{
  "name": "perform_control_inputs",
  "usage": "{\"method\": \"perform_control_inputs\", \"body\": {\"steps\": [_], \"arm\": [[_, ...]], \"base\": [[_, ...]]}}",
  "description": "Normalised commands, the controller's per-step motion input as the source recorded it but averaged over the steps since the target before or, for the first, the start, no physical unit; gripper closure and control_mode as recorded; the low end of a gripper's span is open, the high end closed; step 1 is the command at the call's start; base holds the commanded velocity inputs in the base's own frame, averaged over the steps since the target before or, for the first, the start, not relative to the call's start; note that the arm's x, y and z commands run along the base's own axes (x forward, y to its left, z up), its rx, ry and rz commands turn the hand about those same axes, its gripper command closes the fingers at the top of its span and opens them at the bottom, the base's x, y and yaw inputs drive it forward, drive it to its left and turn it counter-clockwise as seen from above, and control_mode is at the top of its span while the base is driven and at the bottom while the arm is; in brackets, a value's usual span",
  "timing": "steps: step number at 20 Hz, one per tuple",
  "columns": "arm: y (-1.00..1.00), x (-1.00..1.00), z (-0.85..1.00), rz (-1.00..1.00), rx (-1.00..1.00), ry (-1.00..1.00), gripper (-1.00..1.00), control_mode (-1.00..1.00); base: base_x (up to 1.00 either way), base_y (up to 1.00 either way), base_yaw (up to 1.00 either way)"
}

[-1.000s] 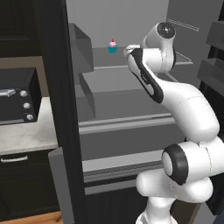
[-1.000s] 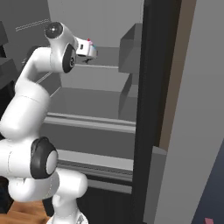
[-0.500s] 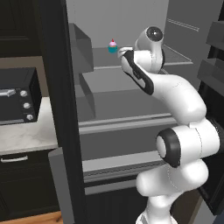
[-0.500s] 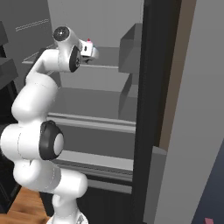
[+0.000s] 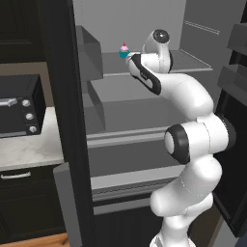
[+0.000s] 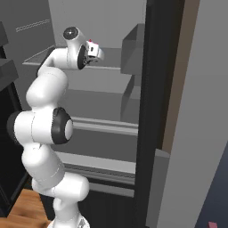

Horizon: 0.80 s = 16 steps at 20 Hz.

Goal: Take the fish out of the fridge, briefly rinse it in the sink, and place it on the tray next to the sink.

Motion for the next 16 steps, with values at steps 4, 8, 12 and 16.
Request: {"method": "perform_control_inputs", "body": {"steps": [4, 8, 12, 16], "arm": [[0.00, 0.35, -0.22, 0.00, 0.00, 0.05, -1.00, -1.00], [0.00, 0.19, -0.34, 0.00, -0.02, 0.02, -1.00, -1.00], [0.00, 0.11, -0.24, 0.00, -0.01, 0.00, 1.00, -1.00], [0.00, 0.00, 0.00, 0.00, 0.00, 0.00, 1.00, -1.00]], "base": [[0.00, 0.00, 0.00], [0.00, 0.00, 0.00], [0.00, 0.00, 0.00], [0.00, 0.00, 0.00]]}}
